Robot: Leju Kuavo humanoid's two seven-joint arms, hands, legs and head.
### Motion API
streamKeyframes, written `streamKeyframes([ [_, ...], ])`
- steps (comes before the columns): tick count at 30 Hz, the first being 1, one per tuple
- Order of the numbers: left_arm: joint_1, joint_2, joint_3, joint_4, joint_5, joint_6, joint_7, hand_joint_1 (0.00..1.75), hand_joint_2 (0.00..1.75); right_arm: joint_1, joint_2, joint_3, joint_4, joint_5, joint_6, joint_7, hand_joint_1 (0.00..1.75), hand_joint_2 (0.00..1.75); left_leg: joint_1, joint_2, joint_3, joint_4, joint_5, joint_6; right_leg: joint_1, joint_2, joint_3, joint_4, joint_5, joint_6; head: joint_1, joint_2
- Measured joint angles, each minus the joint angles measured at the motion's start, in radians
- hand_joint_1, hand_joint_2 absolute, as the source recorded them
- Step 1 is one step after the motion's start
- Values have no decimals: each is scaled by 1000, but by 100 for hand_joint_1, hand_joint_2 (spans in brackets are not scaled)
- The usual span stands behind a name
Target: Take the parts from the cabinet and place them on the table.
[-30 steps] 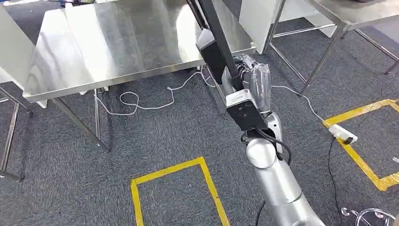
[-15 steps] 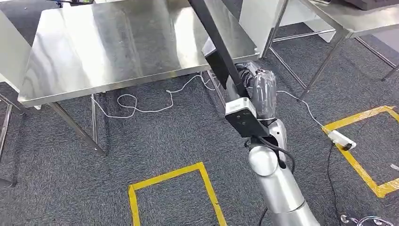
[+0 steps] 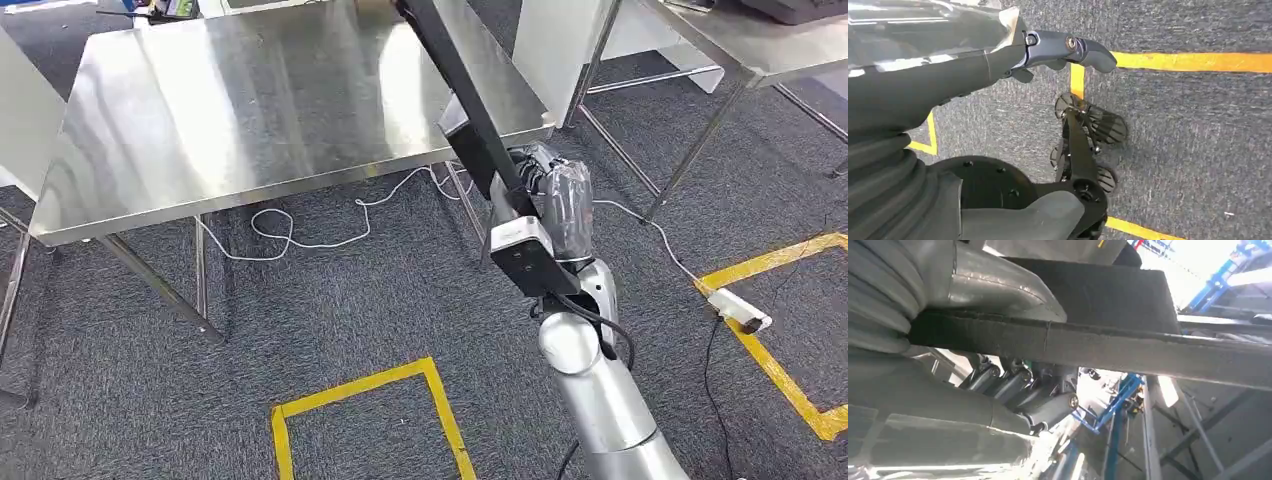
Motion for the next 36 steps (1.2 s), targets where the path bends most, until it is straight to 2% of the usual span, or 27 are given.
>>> streamKeyframes([
  [2,0,-1,0,0,0,3,1,0,175,-1,0,0,0,-1,-4,0,175,175,3,2,-75,142,-54,-5,2,-1,13,0,-11,-15,-5,0],
  [3,0,-2,0,0,-2,3,2,0,175,0,0,0,0,0,-6,0,175,175,3,2,-128,226,-81,-8,4,-1,18,0,-18,-19,-5,0],
  [4,0,-2,0,0,-3,3,2,0,175,2,0,0,1,2,-8,0,175,175,3,2,-161,270,-88,-9,6,0,22,1,-22,-18,-6,0],
  [5,1,-2,0,0,-5,0,1,0,175,6,-3,0,1,2,-12,2,175,175,3,3,-192,291,-72,-7,8,1,32,1,-31,-19,-4,0],
  [6,2,-2,0,0,-8,-3,-3,0,175,9,-5,0,1,1,-15,3,175,175,3,4,-191,260,-36,-4,9,4,42,1,-38,-18,-6,0],
  [8,2,1,0,0,-13,-11,-11,0,175,17,-13,-2,0,-14,-27,-1,175,175,1,4,-130,97,81,9,10,6,69,0,-57,-13,-5,0],
  [9,2,3,0,0,-15,-13,-13,0,175,24,-16,-3,0,-23,-34,-7,175,175,-1,4,-100,18,123,19,11,6,76,-2,-66,-10,-6,0],
  [10,1,6,0,0,-20,-13,-13,0,175,28,-19,-5,0,-29,-39,-13,175,175,-9,7,-82,7,95,22,21,5,81,-1,-75,-2,-2,0],
  [11,-1,7,-2,0,-24,-13,-13,0,175,35,-23,-8,-2,-32,-44,-16,175,175,-11,8,-74,-6,87,26,19,6,77,-2,-79,5,-3,0],
  [14,0,8,-5,0,-25,-11,-7,0,175,55,-26,-11,-12,-33,-48,-20,175,175,-14,6,-54,-22,84,44,26,5,100,1,-75,21,-5,0],
  [15,1,8,-7,0,-25,-11,-6,0,175,61,-27,-13,-15,-33,-48,-21,175,175,-10,5,-39,-34,85,49,23,3,82,20,-86,24,-5,0],
  [16,1,8,-7,0,-25,-11,-6,0,175,61,-27,-13,-15,-33,-48,-23,175,175,-10,5,-29,-39,82,55,22,4,55,76,-95,24,-3,0],
  [19,0,10,-8,0,-24,-11,-5,0,175,70,-32,-18,-18,-33,-48,-24,175,175,-10,3,-18,-39,66,62,16,4,-91,285,-155,27,-1,0],
  [20,0,10,-8,0,-24,-11,-5,0,175,77,-33,-18,-18,-33,-48,-24,175,175,-10,-1,-11,-39,60,61,15,4,-122,309,-159,33,-1,0],
  [22,3,10,-8,0,-24,-10,-3,0,175,82,-35,-19,-17,-33,-48,-24,175,175,-9,-4,9,-39,45,56,11,3,-114,229,-99,50,1,0],
  [23,3,10,-8,0,-24,-10,-2,0,175,82,-35,-20,-18,-33,-48,-24,175,175,-8,-5,24,-39,35,52,6,2,-81,132,-37,68,1,0],
  [24,3,10,-8,0,-24,-10,-1,0,175,82,-35,-21,-18,-33,-48,-24,175,175,-7,-5,36,-39,25,47,2,-1,-50,42,18,76,1,0],
  [25,3,10,-8,0,-24,-9,2,0,175,85,-35,-25,-17,-34,-48,-22,175,175,-11,-6,44,-38,14,37,5,-6,-47,12,30,62,0,0],
  [26,1,12,-8,0,-24,-4,2,0,175,84,-33,-26,-17,-34,-48,-20,175,175,-10,-7,48,-38,9,32,10,-14,-45,12,-17,30,3,0],
  [27,-1,12,-8,0,-24,-1,7,0,175,85,-31,-26,-18,-34,-48,-16,175,175,-11,-4,45,-44,1,22,19,-12,-26,14,-1,22,1,0],
  [28,1,12,-8,0,-24,3,12,0,175,89,-32,-28,-20,-34,-47,-12,175,175,-11,-2,56,-31,6,18,11,-8,-33,8,13,11,1,0],
  [30,2,12,-8,0,-23,22,26,0,175,89,-31,-29,-20,-36,-44,-13,175,175,-5,4,57,-18,-6,11,4,-2,-5,8,7,-5,-2,0],
  [31,2,12,-8,0,-23,31,29,0,175,85,-31,-29,-20,-37,-40,-15,175,175,-3,5,47,16,-20,6,6,-3,6,8,0,-15,2,0],
  [32,1,11,-8,0,-24,35,32,0,175,82,-31,-29,-18,-40,-38,-18,175,175,-3,5,16,70,-47,3,9,-3,12,8,-6,-23,-4,0],
  [34,0,9,-10,0,-39,42,36,0,175,79,-30,-29,-12,-42,-37,-24,175,175,-1,5,-87,216,-110,-5,16,-1,18,9,-17,-32,-5,0],
  [35,2,9,-10,0,-43,44,36,0,175,82,-28,-29,-9,-42,-37,-24,175,175,-1,5,-124,253,-115,-5,19,0,23,9,-23,-33,-5,0],
  [36,4,9,-11,0,-48,44,33,0,175,86,-26,-29,-5,-42,-39,-24,175,175,-1,5,-140,246,-92,-3,23,3,30,9,-29,-32,-4,0],
])
